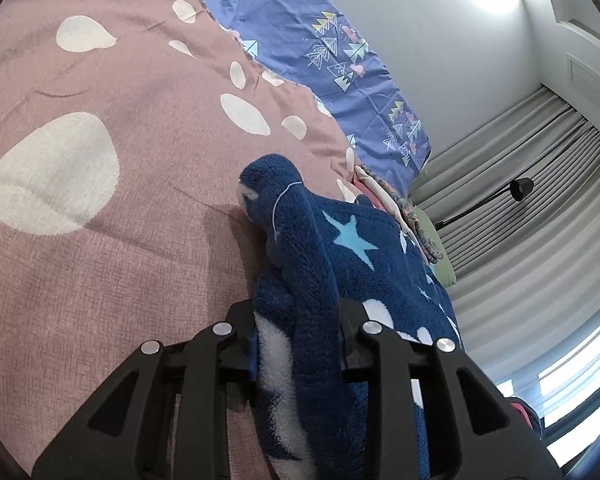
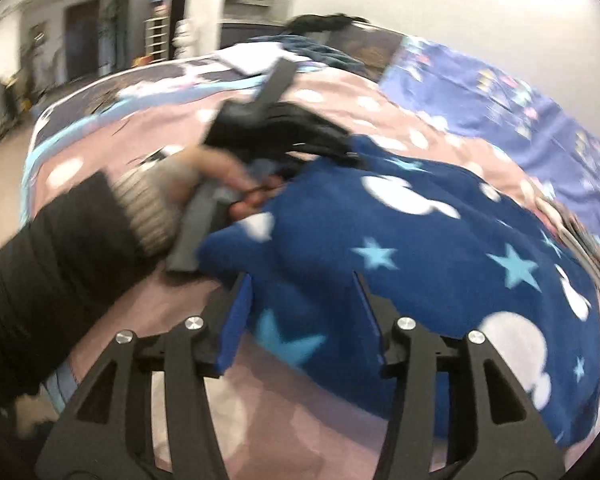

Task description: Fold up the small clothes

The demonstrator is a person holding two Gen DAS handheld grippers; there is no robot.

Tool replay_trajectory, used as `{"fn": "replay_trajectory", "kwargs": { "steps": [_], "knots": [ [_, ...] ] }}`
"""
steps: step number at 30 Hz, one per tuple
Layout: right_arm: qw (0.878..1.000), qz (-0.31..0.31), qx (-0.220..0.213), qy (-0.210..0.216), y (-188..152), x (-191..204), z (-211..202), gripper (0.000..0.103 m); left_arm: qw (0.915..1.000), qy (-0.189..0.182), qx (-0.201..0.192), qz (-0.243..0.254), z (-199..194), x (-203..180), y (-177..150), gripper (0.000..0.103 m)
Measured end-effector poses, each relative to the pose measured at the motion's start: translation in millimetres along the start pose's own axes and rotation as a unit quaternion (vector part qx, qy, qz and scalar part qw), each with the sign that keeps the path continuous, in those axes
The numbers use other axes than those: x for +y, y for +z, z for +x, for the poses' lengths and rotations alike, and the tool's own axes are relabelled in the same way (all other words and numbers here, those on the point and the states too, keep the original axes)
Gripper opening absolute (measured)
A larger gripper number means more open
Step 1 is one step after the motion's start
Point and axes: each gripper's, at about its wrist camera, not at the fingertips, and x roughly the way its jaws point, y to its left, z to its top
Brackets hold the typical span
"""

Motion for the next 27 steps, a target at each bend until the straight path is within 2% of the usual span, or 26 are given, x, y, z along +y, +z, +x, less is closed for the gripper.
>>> {"fn": "replay_trajectory", "kwargs": {
  "steps": [2,8,16,18,21,23,24,26,27],
  "knots": [
    [0.999,-0.002,-0.013,-0.032,3.9,-2.8,-4.9,0.050,1.0000,0.000,0.000,0.001,0.4,-0.5,0.8,0.028],
    [0.998,0.014,-0.019,-0.054,8.3,-17.0,-8.7,0.049,1.0000,0.000,0.001,0.000,1.4,-1.0,1.2,0.028],
    [0.996,0.059,0.002,-0.071,-2.2,-46.3,0.3,0.049,0.9999,0.004,0.009,0.007,0.0,-4.7,-0.7,0.030],
    [0.993,0.072,-0.002,-0.091,-8.0,-60.8,-4.9,0.050,0.9999,0.003,0.009,0.006,-0.2,-5.1,-0.7,0.030],
    [0.982,0.146,0.005,-0.117,-23.9,-100.6,-14.7,0.050,0.9999,0.003,0.009,0.006,0.3,-6.2,-0.1,0.030],
    [0.972,0.204,0.019,-0.115,-39.6,-126.7,-15.3,0.045,0.9999,0.002,0.009,0.006,0.0,-6.0,0.0,0.030],
    [0.969,0.221,0.043,-0.103,-50.5,-135.3,-8.1,0.045,0.9999,0.003,0.009,0.006,0.0,-5.7,-0.1,0.030],
    [0.971,0.209,0.067,-0.093,-64.3,-136.6,5.0,0.045,0.9999,0.001,0.009,0.008,-0.1,-6.7,-0.3,0.032],
    [0.974,0.193,0.061,-0.100,-67.1,-132.4,4.6,0.045,0.9999,0.002,0.009,0.009,0.0,-7.6,-0.3,0.032]
  ]
}}
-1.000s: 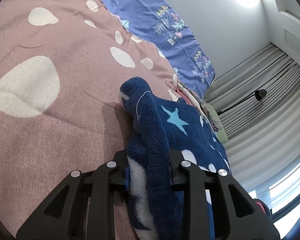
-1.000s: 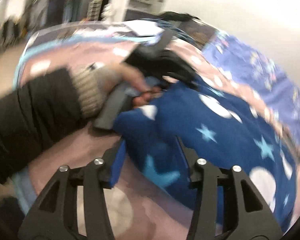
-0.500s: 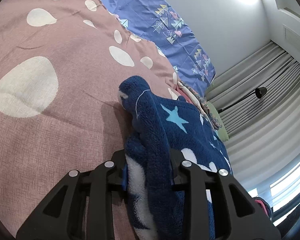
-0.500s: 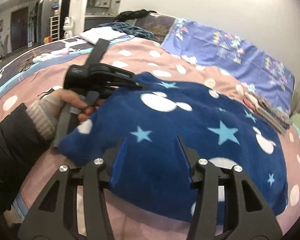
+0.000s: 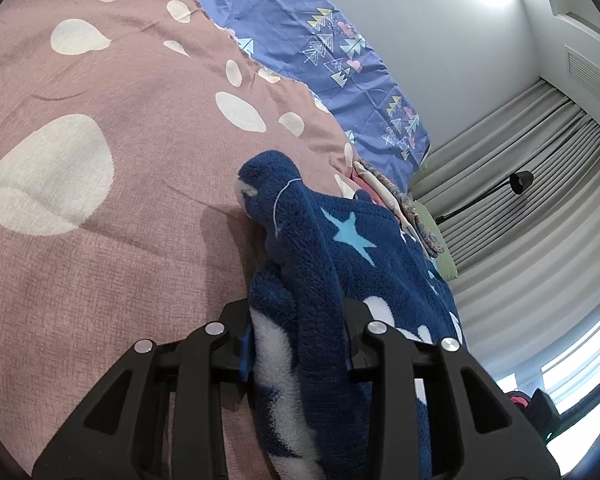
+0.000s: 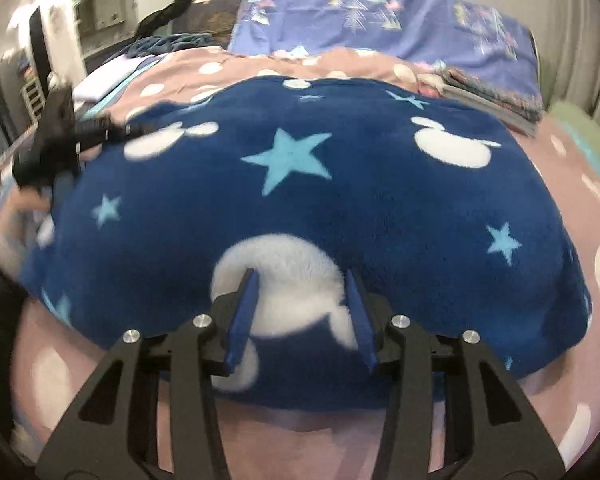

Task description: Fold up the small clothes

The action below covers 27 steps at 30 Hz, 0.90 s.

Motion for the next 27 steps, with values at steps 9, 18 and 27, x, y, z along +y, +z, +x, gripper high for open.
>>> {"fn": "replay_trajectory", "kwargs": {
  "steps": [9,18,27],
  "knots": [
    [0.998,0.036,-0.042,0.023,77.3,-13.9,-14.8,0.027,1.0000,-0.001,0.001,0.000,-0.8,-0.1,0.8,0.033],
    [0.991,0.095,0.077,0.061,105.3,-33.8,41.4,0.025,1.0000,0.005,0.004,0.006,0.9,-4.0,0.5,0.033],
    [0.979,0.118,0.158,0.048,164.5,-51.6,179.4,0.023,0.9999,0.008,0.006,0.008,2.8,-5.7,2.1,0.034]
  ]
}}
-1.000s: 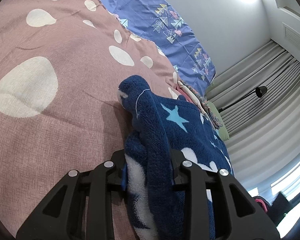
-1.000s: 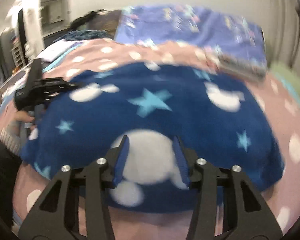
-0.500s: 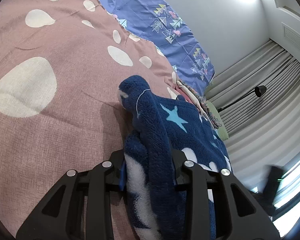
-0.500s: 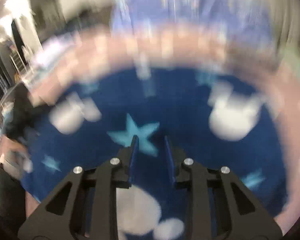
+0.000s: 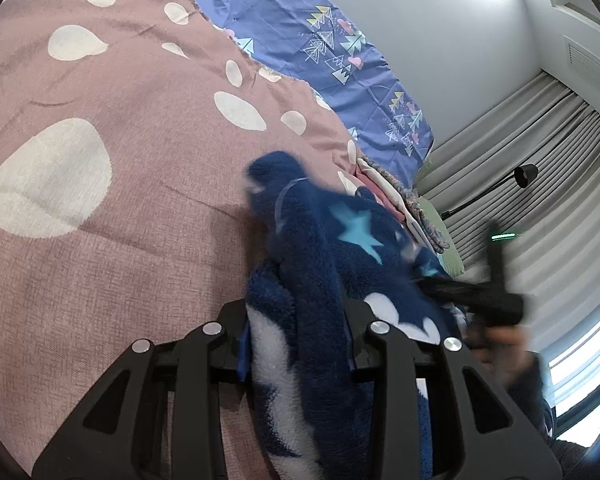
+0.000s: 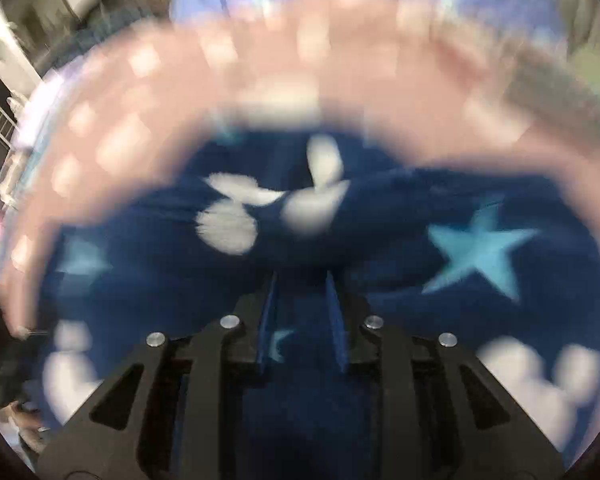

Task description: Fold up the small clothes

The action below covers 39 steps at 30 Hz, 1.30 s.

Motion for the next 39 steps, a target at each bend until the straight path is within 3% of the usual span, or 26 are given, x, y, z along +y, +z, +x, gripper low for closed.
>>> {"fn": "replay_trajectory", "kwargs": {
  "steps": [3,6,10,11,13,14,15,18,20,24,27,28,29,31,33,35,36,39],
  "knots": [
    [1.000,-0.010,-0.020,0.009,-2.8,3.1,-21.7,0.027,1.0000,-0.005,0.000,-0.003,-0.8,2.2,0.9,0.034],
    [0.996,-0.052,-0.069,-0.014,-24.0,15.8,-58.9,0.037,1.0000,-0.005,0.000,-0.004,-1.1,2.9,0.9,0.034],
    [0.968,-0.194,-0.155,0.036,-99.2,72.2,-126.1,0.048,1.0000,-0.007,0.000,-0.005,-0.5,4.4,0.8,0.034],
    [0.956,-0.236,-0.164,0.053,-123.0,90.0,-137.4,0.049,1.0000,-0.007,0.000,-0.005,-0.5,4.3,0.8,0.034],
    [0.917,-0.345,-0.179,0.089,-186.9,131.7,-153.1,0.052,1.0000,-0.007,0.000,-0.005,-0.5,4.3,0.9,0.034],
    [0.901,-0.382,-0.182,0.093,-210.6,144.7,-154.8,0.052,1.0000,-0.008,0.000,-0.006,0.0,4.4,1.1,0.034],
    [0.878,-0.431,-0.192,0.087,-240.1,161.2,-154.0,0.053,1.0000,-0.008,0.000,-0.006,-0.4,4.4,1.1,0.034],
    [0.816,-0.525,-0.242,0.006,-296.1,192.4,-134.6,0.061,0.9999,-0.011,0.000,-0.007,-1.1,6.0,0.6,0.034],
    [0.797,-0.555,-0.235,-0.038,-308.9,203.0,-114.0,0.061,0.9999,-0.011,0.000,-0.007,-0.8,5.9,0.6,0.034],
    [0.783,-0.566,-0.239,-0.098,-308.2,212.4,-79.4,0.062,0.9999,-0.011,0.000,-0.007,-1.4,6.5,0.9,0.034],
    [0.783,-0.554,-0.257,-0.117,-294.3,224.3,-63.9,0.061,0.9999,-0.012,0.001,-0.008,-1.3,6.7,1.0,0.034],
    [0.784,-0.550,-0.259,-0.124,-287.9,228.9,-57.1,0.056,0.9999,-0.012,0.001,-0.008,-1.5,6.8,1.1,0.034],
    [0.787,-0.547,-0.255,-0.122,-284.2,231.1,-52.6,0.042,0.9999,-0.014,0.001,-0.009,-1.3,7.0,0.8,0.034],
    [0.790,-0.545,-0.251,-0.126,-280.6,237.3,-44.2,0.028,0.9997,-0.019,0.001,-0.014,-0.9,7.7,0.9,0.034],
    [0.790,-0.543,-0.260,-0.120,-279.7,235.5,-47.6,0.024,0.9997,-0.016,0.001,-0.015,0.2,5.0,1.7,0.031],
    [0.807,-0.522,-0.260,-0.094,-276.3,228.4,-62.3,0.022,0.9999,-0.014,-0.002,-0.006,-0.9,-2.3,2.9,0.028],
    [0.828,-0.493,-0.258,-0.067,-268.4,221.7,-77.0,0.022,0.9999,-0.011,-0.003,0.001,-1.4,-11.7,4.2,0.028],
    [0.863,-0.426,-0.271,-0.014,-253.1,203.3,-117.1,0.021,0.9996,-0.023,-0.010,0.012,-7.7,-38.9,14.1,0.027]
  ]
}}
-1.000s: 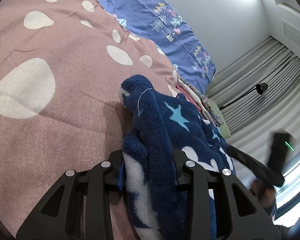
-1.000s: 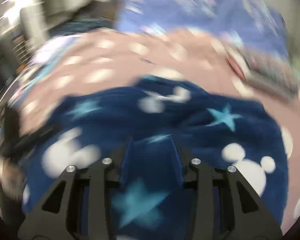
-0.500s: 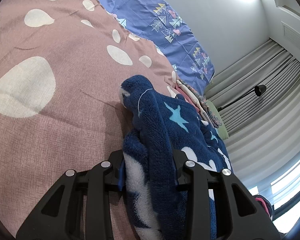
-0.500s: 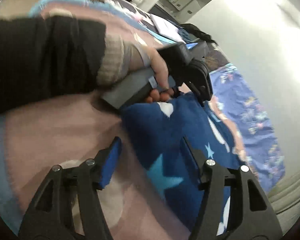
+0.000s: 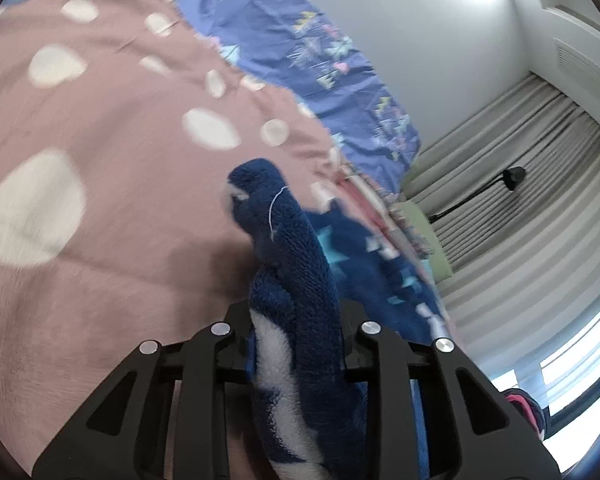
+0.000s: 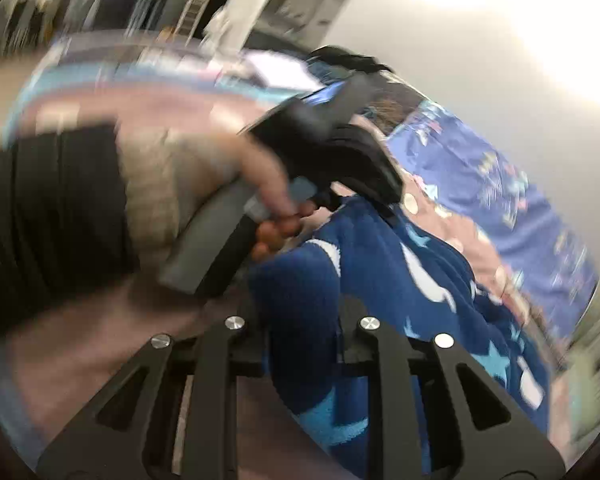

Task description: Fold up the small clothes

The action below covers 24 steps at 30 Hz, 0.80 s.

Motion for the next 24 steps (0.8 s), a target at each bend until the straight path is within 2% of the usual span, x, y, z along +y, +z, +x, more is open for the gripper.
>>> {"fn": "replay_trajectory", "kwargs": {
  "steps": [4,8,14,17,20,24],
  "knots": [
    [0.995,0.093,-0.035,0.013,7.1,-46.2,-41.4,0.022,0.9977,-0.009,-0.007,0.067,-4.2,-74.4,19.9,0.027],
    [0.977,0.199,-0.068,0.034,-3.6,-104.2,-78.7,0.021,0.9887,0.000,-0.003,0.150,9.7,-158.8,25.7,0.027],
    [0.927,0.355,-0.107,0.060,-61.1,-195.6,-126.5,0.021,0.9776,0.014,0.020,0.209,49.3,-242.5,20.6,0.027],
    [0.903,0.409,-0.112,0.072,-94.4,-229.9,-135.7,0.021,0.9694,0.034,0.052,0.237,89.5,-282.3,7.9,0.027],
    [0.877,0.460,-0.113,0.079,-135.0,-262.2,-137.0,0.021,0.9612,0.058,0.085,0.256,131.8,-304.7,-2.3,0.027],
    [0.835,0.531,-0.105,0.103,-191.9,-296.3,-132.5,0.021,0.9507,0.087,0.123,0.271,185.5,-317.4,-14.8,0.027]
  ]
}}
